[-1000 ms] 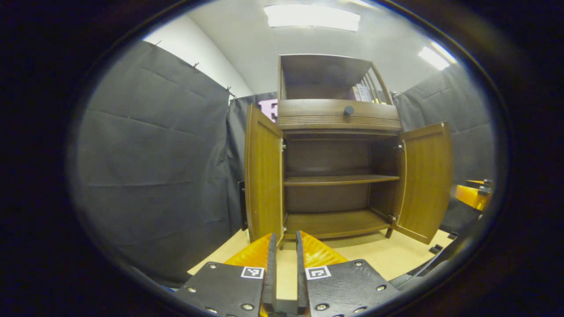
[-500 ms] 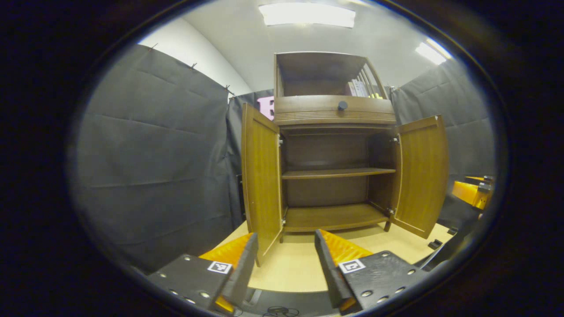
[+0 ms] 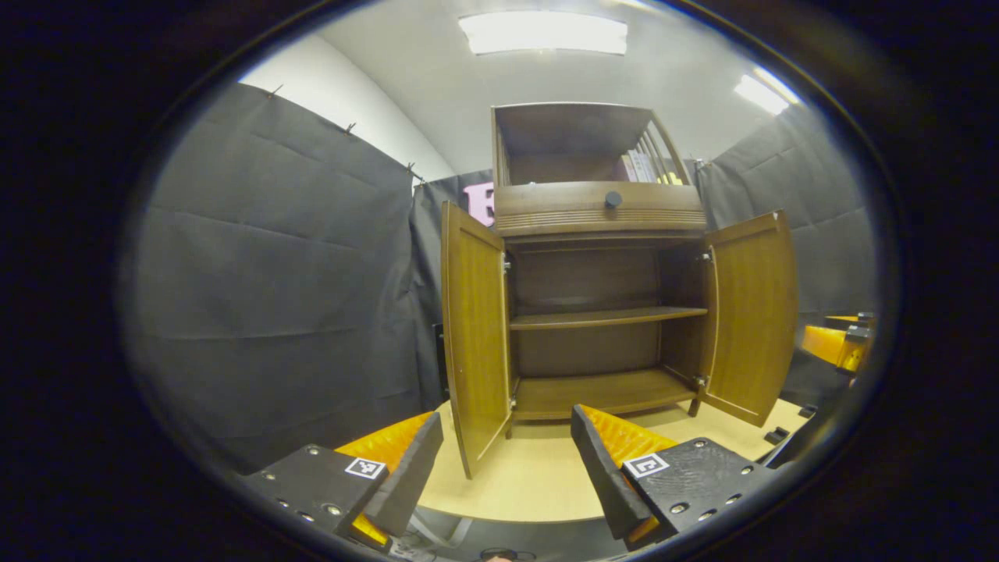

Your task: Open the right door of the double-door shoe cabinet with the right hand, and open the left door with the left hand.

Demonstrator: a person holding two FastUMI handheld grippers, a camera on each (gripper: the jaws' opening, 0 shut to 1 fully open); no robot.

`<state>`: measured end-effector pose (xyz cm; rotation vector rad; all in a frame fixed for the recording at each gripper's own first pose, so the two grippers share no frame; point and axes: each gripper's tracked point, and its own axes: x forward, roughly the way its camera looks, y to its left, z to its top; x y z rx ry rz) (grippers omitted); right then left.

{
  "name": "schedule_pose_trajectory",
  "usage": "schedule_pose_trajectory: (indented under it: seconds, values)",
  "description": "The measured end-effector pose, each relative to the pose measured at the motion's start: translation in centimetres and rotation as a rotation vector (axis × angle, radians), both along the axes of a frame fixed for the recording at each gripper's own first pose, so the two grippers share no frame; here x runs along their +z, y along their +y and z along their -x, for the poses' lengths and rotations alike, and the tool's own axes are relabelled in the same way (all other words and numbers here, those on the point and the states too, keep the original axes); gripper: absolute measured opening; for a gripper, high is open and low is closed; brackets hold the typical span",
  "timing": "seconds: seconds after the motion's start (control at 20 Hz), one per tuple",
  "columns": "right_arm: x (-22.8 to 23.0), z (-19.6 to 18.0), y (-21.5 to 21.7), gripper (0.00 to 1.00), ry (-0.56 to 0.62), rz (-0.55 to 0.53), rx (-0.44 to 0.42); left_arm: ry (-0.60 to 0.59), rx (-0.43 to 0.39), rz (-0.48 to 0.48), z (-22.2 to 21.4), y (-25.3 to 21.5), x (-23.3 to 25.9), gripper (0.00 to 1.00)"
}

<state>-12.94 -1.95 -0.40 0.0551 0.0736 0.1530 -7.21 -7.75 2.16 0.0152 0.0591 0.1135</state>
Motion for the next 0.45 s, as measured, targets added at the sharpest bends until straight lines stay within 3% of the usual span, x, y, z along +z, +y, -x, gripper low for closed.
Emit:
schedule_pose_trajectory:
  seconds: [0.2, 0.25, 0.3, 0.45]
  values:
    - [0.10, 0.02, 0.10, 0.95, -0.005, 0.001, -0.001, -0.014, -0.001, -0.002, 0.05, 0.03, 0.27, 0.99]
    - [0.11, -0.01, 0.11, 0.95, -0.006, 0.001, -0.002, -0.016, -0.001, -0.003, 0.07, 0.01, 0.30, 0.94]
    - [0.03, 0.04, 0.14, 0.95, -0.005, 0.001, -0.003, -0.017, -0.002, -0.001, 0.08, -0.04, 0.21, 0.99]
    - [-0.20, 0.18, 0.13, 0.95, -0.001, 0.000, -0.005, -0.020, -0.008, -0.002, 0.06, -0.03, 0.34, 0.99]
